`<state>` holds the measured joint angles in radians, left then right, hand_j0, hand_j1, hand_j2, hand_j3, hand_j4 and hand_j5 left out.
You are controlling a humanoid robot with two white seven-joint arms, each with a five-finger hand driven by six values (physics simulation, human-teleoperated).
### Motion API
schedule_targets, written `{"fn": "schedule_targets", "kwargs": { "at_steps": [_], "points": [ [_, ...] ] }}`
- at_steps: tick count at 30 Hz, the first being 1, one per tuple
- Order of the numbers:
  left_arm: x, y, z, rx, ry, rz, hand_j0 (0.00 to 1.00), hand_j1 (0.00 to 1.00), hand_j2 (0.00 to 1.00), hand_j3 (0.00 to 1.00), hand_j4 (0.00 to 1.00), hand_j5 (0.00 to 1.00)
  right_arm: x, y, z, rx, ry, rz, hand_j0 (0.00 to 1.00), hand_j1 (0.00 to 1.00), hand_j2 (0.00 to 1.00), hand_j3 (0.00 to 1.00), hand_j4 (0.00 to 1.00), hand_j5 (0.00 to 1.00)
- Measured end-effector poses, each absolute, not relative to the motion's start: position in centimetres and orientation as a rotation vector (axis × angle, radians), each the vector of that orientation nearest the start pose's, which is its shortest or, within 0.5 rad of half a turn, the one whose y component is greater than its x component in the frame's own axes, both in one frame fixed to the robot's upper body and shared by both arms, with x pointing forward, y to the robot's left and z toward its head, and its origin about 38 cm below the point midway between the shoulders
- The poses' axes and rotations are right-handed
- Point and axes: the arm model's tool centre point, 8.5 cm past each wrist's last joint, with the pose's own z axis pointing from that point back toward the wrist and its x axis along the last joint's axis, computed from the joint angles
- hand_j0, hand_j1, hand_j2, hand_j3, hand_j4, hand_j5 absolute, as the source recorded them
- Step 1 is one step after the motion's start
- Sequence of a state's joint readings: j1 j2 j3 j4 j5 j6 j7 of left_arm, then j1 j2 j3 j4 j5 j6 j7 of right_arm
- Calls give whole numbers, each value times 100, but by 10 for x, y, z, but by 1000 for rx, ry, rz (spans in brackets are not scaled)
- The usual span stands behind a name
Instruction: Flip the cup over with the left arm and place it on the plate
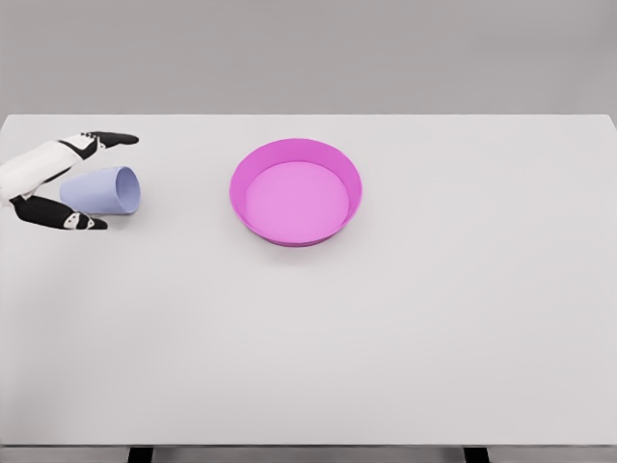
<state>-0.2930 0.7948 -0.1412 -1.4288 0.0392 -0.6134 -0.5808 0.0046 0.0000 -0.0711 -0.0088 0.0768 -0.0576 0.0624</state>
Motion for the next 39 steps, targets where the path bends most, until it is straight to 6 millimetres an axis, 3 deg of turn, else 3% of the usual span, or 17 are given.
{"fn": "schedule_targets", "kwargs": {
  "at_steps": [7,15,20,31,39],
  "points": [
    [398,389,220,237,-1701,-1470,100,100,100,100,100,100,6,-266,-262,-20,-60,10,100,100,100,100,100,100],
    [406,425,198,281,-1584,-1408,100,100,100,100,100,100,6,-266,-262,-19,-60,11,100,100,100,100,100,100],
    [416,438,204,346,-1548,-1405,100,100,100,100,100,100,6,-266,-262,-19,-60,11,100,100,100,100,100,100],
    [428,407,181,324,-1549,-1428,100,100,100,100,100,100,6,-266,-262,-19,-60,11,100,100,100,100,100,100],
    [434,407,171,317,-1534,-1397,100,100,100,100,100,100,6,-266,-262,-19,-60,11,100,100,100,100,100,100]
  ]
}}
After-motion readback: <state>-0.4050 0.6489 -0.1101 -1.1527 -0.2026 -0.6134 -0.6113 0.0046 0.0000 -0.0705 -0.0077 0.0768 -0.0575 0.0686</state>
